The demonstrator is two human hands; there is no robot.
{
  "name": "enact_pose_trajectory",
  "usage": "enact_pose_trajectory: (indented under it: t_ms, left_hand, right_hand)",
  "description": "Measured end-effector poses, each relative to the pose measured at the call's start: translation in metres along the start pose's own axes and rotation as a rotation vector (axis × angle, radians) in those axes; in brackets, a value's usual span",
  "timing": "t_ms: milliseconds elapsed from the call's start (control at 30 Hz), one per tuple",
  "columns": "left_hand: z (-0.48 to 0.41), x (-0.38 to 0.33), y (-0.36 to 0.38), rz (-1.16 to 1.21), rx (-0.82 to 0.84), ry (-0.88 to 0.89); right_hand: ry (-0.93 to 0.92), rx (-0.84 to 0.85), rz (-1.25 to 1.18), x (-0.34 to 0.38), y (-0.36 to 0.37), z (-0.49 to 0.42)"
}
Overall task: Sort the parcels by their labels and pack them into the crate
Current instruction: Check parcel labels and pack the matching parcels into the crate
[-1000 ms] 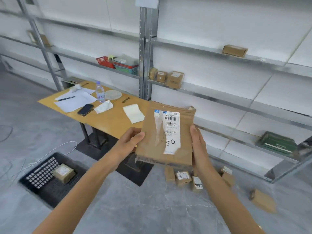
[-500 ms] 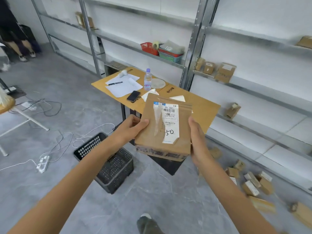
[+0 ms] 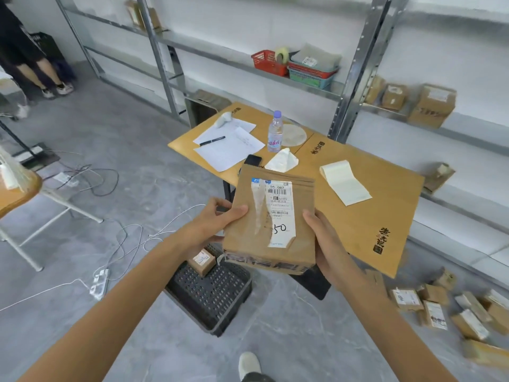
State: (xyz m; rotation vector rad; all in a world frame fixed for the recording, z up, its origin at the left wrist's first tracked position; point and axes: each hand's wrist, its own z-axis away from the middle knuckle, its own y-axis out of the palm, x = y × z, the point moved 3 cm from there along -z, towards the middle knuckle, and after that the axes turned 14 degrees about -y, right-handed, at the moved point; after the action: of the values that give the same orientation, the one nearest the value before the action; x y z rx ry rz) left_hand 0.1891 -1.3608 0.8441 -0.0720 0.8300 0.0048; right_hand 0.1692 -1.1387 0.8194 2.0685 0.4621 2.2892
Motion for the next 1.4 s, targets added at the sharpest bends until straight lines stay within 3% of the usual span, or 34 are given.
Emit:
enact_pose_trajectory:
  t_ms: [400,600,867,967,1067,1200,1400]
  left_hand:
    - [-0.096,-0.051,-0.140,-0.007,0.087,0.023]
    - [-0.130,-0.058,-0.209,-0.158,0.209,0.027]
    - [-0.162,-0.067,-0.285,-0.110,0.376,-0.058]
    - [-0.171,-0.053,-0.287,-0.104,0.435,-0.103]
    - [-0.179,-0.029,-0.283,-0.014,0.403,-0.133]
    - [-0.187,0.004,-0.281,0.016,0.389,-0.191]
    - [-0.230,0.041,-0.318,-0.351,0.277,-0.171]
  right_hand:
    - [0.007,-0.032,0.019,-0.051,0.115,-0.070]
    - [-0.067,-0.295,-0.079,-0.080,0.196,-0.089]
    - [-0.049,-0.286,-0.032,-0.097,0.246,-0.090]
    - [-0.069,-0.443,-0.068,-0.104,0.245,-0.090]
    - [-0.001,-0.530,-0.107,-0.126,0.244,-0.087]
    - [0.112,-0.449,-0.181,-0.165,0.262,-0.085]
    - [0.166,-0.519,-0.117,-0.206,0.272,-0.099]
